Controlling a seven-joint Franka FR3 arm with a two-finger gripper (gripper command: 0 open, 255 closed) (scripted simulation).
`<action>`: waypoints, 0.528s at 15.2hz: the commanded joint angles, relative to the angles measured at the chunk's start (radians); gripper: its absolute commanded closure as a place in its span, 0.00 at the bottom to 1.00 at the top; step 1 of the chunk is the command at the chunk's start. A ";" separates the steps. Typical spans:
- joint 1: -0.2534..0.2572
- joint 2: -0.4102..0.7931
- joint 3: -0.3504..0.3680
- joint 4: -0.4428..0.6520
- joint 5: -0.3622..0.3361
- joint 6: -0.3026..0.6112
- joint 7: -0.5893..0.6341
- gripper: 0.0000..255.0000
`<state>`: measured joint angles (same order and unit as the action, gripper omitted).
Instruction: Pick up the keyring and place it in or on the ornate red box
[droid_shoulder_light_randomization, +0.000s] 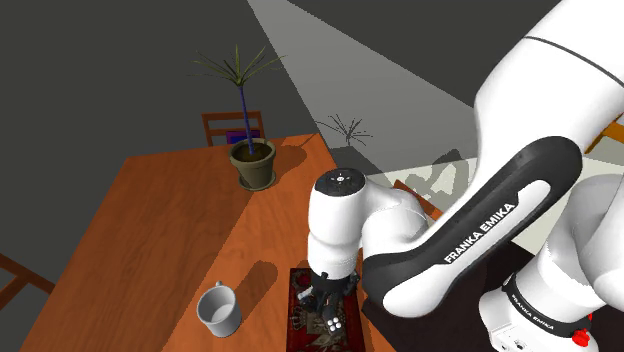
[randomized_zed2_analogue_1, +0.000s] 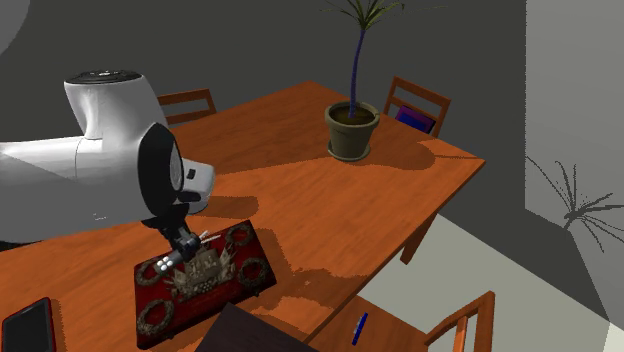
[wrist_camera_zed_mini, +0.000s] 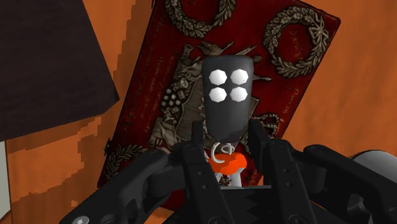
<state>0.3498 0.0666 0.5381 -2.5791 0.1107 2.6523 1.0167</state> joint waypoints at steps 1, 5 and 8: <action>0.004 0.031 -0.005 -0.004 -0.028 0.032 0.022 1.00; 0.017 0.099 -0.029 -0.004 -0.095 0.092 0.066 1.00; 0.036 0.149 -0.058 0.000 -0.147 0.135 0.100 1.00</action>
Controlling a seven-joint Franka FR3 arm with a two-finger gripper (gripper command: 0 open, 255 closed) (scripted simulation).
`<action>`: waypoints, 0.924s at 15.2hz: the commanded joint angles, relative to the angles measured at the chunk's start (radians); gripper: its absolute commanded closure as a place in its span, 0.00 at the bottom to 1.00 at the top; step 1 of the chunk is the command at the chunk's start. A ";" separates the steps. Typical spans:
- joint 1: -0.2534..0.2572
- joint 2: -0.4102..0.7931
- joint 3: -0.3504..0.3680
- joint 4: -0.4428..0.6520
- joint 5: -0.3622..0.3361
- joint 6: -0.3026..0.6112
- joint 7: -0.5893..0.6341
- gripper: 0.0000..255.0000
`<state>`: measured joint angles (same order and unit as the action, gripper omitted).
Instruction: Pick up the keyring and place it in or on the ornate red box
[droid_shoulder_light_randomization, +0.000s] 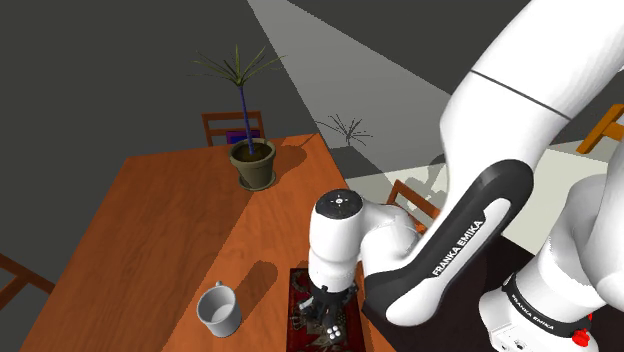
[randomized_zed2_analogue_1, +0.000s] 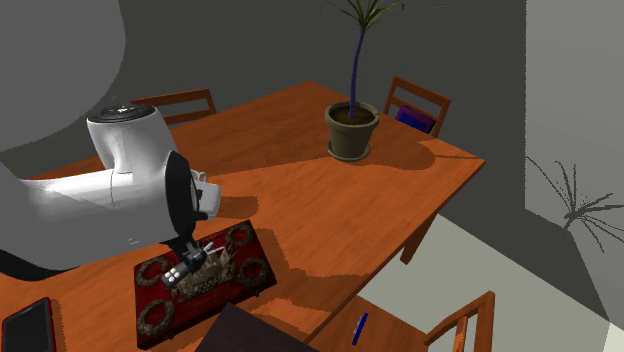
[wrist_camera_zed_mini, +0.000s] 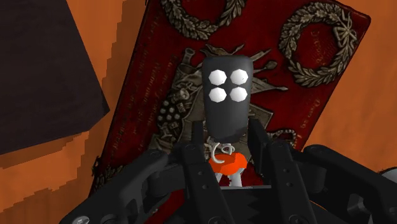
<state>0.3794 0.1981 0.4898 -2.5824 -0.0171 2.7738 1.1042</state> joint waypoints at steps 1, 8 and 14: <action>0.014 0.035 -0.021 0.005 -0.036 0.027 0.024 1.00; 0.044 0.087 -0.062 0.013 -0.086 0.069 0.057 1.00; 0.044 0.087 -0.062 0.013 -0.086 0.069 0.057 0.00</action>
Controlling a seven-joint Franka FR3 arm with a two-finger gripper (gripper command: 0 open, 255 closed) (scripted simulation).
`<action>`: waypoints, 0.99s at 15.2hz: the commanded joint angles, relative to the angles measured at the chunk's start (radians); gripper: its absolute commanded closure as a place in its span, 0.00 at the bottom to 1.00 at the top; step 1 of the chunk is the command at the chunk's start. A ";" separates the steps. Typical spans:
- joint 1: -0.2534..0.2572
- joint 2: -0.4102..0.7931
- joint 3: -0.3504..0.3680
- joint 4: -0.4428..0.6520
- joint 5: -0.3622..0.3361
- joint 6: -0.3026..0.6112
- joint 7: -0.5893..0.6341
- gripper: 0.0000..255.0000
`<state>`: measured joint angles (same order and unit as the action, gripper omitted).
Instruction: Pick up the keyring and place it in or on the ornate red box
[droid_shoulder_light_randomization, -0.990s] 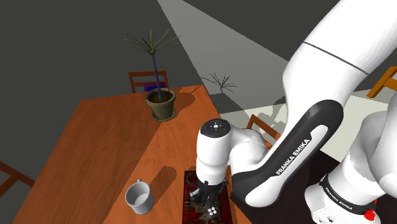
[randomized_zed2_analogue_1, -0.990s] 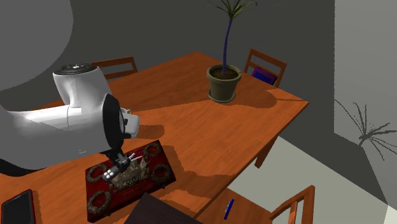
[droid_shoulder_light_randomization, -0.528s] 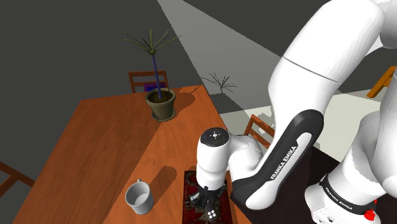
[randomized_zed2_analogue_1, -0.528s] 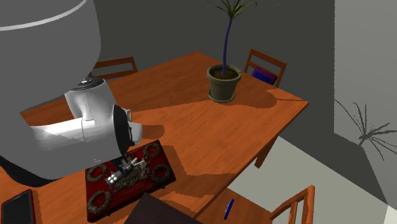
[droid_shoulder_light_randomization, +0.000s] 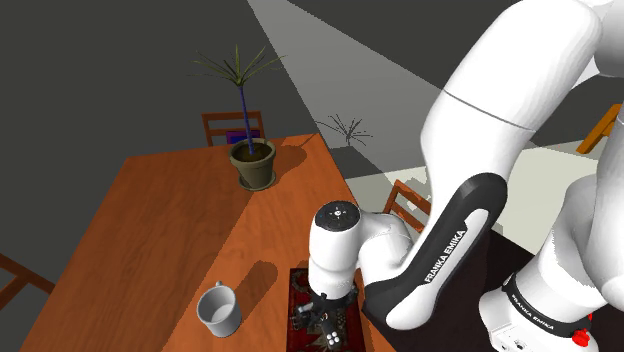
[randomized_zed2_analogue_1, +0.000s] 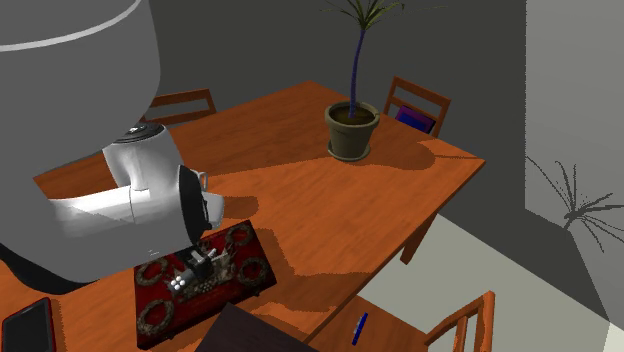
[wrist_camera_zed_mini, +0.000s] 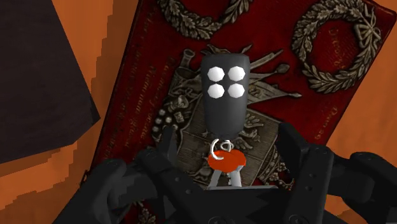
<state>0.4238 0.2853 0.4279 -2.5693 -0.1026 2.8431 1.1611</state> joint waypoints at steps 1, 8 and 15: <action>0.000 0.000 0.000 0.000 0.000 0.000 0.000 0.00; -0.089 -0.160 0.110 -0.017 0.156 -0.132 -0.113 0.00; -0.085 -0.161 0.106 -0.017 0.158 -0.132 -0.114 0.00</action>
<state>0.3392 0.1253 0.5338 -2.5863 0.0545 2.7113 1.0473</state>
